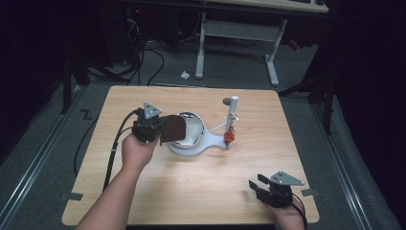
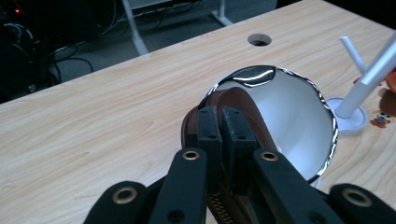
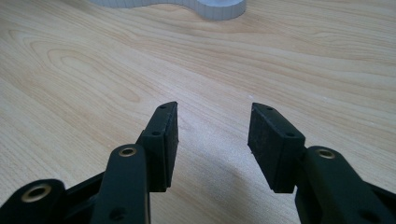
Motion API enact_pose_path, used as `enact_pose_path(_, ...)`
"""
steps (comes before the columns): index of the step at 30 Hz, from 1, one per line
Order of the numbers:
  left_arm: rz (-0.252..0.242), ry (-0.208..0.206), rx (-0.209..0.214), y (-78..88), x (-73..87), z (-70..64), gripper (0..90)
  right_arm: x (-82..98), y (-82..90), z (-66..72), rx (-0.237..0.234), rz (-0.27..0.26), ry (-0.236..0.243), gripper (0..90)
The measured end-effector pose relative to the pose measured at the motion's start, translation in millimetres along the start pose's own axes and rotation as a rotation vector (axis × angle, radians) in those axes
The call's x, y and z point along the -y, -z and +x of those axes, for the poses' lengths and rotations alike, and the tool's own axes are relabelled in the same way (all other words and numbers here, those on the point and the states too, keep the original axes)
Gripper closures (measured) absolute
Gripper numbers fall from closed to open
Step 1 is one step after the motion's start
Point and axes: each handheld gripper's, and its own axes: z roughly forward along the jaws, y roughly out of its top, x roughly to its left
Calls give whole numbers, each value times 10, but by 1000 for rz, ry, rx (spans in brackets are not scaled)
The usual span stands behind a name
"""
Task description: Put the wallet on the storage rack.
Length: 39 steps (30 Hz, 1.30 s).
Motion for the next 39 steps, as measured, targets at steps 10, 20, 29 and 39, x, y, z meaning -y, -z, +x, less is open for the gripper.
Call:
enact_pose_path(10, 68, -24, -62, -239, -107, -168, 864, -1, 8, 2, -12, -3, 8, 530)
enact_pose_path(20, 74, -28, -80, -381, -127, -273, 857, 2, 5, 6, -24, -1, 3, 530)
enact_pose_path(29, 38, 33, -51, -376, -118, -236, 653, 4, -5, 7, -27, 3, 5, 530)
enact_pose_path(39, 11, 66, 9, -328, -117, -206, 524, -1, 3, 9, -21, 0, 9, 530)
